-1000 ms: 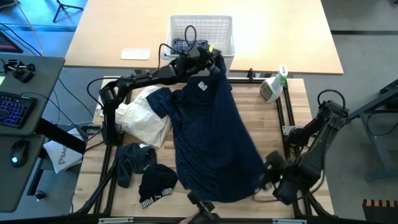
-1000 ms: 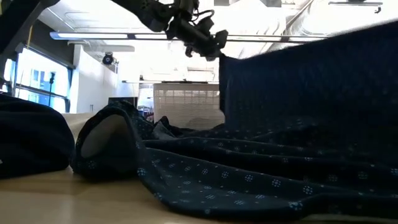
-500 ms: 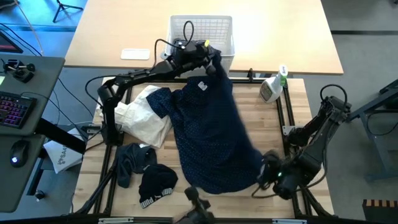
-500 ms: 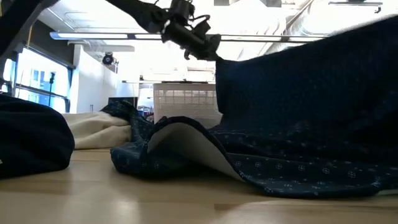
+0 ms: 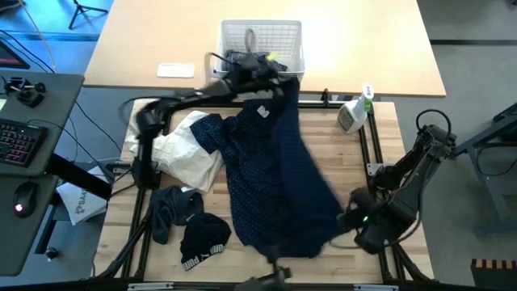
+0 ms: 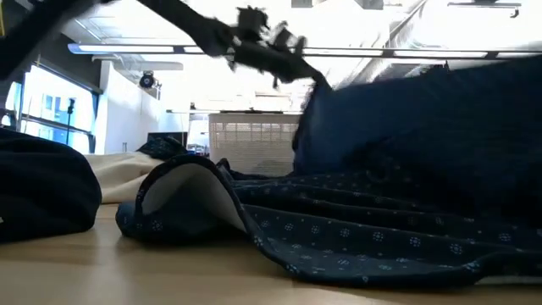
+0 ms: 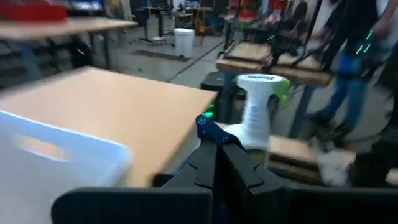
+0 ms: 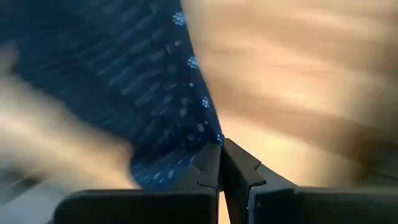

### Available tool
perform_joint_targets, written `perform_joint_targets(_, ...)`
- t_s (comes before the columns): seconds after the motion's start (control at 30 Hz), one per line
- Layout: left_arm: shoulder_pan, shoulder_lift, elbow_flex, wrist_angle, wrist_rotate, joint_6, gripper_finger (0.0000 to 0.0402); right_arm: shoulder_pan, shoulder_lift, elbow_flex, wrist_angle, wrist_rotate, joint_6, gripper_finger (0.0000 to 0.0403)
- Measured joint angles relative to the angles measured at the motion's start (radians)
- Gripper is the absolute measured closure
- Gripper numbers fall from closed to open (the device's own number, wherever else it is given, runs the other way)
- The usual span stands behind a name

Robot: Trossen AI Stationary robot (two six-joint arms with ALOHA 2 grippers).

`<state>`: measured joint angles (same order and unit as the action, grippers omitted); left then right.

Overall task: Fold laundry
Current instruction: Fold the navy blue polo shirt

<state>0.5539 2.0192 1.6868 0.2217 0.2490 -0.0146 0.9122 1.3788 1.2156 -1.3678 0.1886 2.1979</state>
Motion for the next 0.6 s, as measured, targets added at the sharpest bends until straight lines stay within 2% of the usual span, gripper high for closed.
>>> perform_joint_targets(0.07, -0.017, 0.096, 0.064, 0.036, 0.003, -0.112, 0.0401, -0.017, -0.005, -0.001, -0.139, -0.154, 0.02, 0.0403)
perform_joint_targets(0.13, -0.035, 0.167, 0.152, 0.047, -0.003, -0.159, 0.0401, -0.032, -0.012, -0.001, -0.204, -0.22, 0.021, 0.0403)
perform_joint_targets(0.2, -0.057, 0.197, 0.232, -0.015, -0.083, -0.084, 0.0401, -0.035, -0.02, -0.001, -0.203, -0.213, 0.022, 0.0403)
perform_joint_targets(0.27, -0.085, 0.2, 0.289, -0.115, -0.234, 0.062, 0.0401, -0.028, -0.017, -0.001, -0.178, -0.214, 0.026, 0.0403)
perform_joint_targets(0.33, -0.107, 0.184, 0.32, -0.218, -0.323, 0.204, 0.0401, -0.026, -0.011, -0.001, -0.105, -0.155, 0.003, 0.0403)
perform_joint_targets(0.43, -0.123, 0.15, 0.326, -0.361, -0.381, 0.339, 0.0401, -0.028, 0.002, -0.02, 0.051, 0.01, -0.082, 0.0403)
perform_joint_targets(0.5, -0.117, 0.145, 0.328, -0.49, -0.437, 0.378, 0.0401, -0.04, 0.013, -0.052, 0.176, 0.086, -0.165, 0.0403)
perform_joint_targets(0.6, -0.092, 0.158, 0.321, -0.728, -0.557, 0.373, 0.0401, -0.066, 0.035, -0.124, 0.41, 0.119, -0.308, 0.0403)
